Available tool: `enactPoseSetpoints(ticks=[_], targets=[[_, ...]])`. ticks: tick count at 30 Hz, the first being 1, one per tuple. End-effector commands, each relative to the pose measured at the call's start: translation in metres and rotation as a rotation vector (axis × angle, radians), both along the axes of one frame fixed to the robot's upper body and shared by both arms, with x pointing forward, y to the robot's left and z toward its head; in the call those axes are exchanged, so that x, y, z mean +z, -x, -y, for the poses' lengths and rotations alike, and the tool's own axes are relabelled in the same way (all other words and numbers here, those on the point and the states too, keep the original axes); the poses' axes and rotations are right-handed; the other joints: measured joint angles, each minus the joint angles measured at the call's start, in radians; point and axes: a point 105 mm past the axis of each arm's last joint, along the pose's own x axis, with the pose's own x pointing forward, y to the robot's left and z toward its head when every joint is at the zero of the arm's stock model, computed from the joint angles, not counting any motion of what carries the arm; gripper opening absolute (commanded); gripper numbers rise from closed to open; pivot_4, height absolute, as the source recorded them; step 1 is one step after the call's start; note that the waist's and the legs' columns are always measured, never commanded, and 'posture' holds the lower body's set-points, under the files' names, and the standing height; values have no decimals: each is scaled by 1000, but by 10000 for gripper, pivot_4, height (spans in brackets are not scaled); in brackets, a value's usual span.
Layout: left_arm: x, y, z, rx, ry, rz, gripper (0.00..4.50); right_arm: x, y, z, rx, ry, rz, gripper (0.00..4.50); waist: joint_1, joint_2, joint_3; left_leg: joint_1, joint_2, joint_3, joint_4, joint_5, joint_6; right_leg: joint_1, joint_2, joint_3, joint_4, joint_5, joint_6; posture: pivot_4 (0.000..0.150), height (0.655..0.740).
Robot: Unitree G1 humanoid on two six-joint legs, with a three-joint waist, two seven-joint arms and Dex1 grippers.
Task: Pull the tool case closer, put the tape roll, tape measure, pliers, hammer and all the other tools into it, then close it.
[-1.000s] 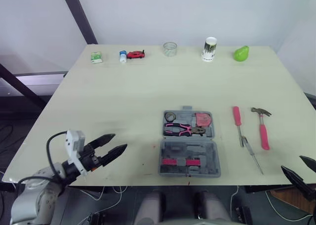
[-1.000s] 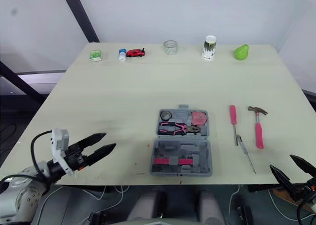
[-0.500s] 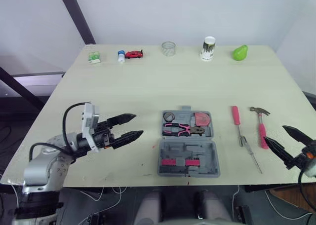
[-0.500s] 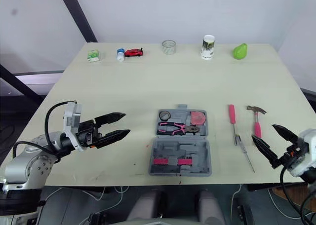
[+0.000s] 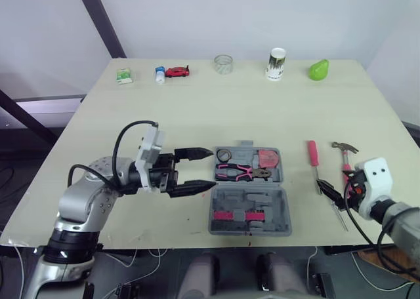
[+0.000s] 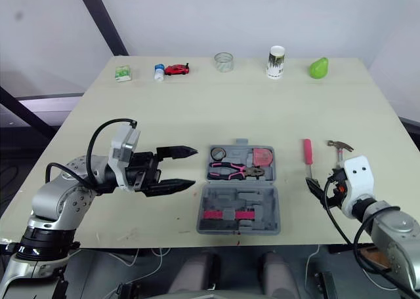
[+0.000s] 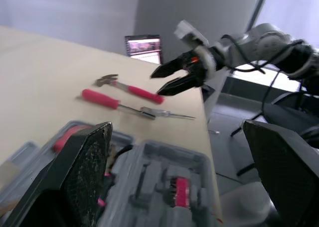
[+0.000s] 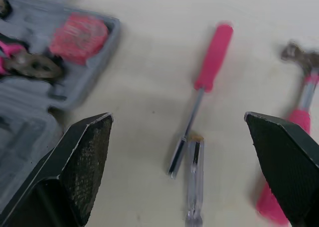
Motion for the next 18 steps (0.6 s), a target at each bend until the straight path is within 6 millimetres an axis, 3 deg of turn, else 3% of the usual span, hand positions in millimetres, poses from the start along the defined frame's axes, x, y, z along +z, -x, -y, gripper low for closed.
enactPoseSetpoints(ticks=[1, 7, 17, 18], targets=[[6, 14, -1, -89, 4, 13, 44223, -8, 5, 1, -34, -17, 15, 44591, -1, 0, 0, 0, 0, 0, 0, 0, 0, 0, 0, 0, 0, 0, 0, 1500, 7400], [2, 21, -10, -108, -16, 45, 44223, -29, 15, 5, -69, -19, -25, 44591, -4, 0, 0, 0, 2, 2, 1, 0, 0, -1, 1, 2, 1, 0, 0, 1500, 7400], [1, 26, -10, -118, -17, 71, 44223, -47, 6, 19, -143, -37, -36, 44591, -2, 0, 0, 0, 2, 3, 1, 0, 0, -1, 1, 2, 1, 0, 0, 1500, 7400], [2, 26, -10, -119, -15, 73, 44809, -49, 6, 20, -141, -33, -42, 42229, -3, 0, 0, 0, 2, 3, 1, 0, 0, -1, 1, 2, 1, 0, 0, 1500, 7400]])
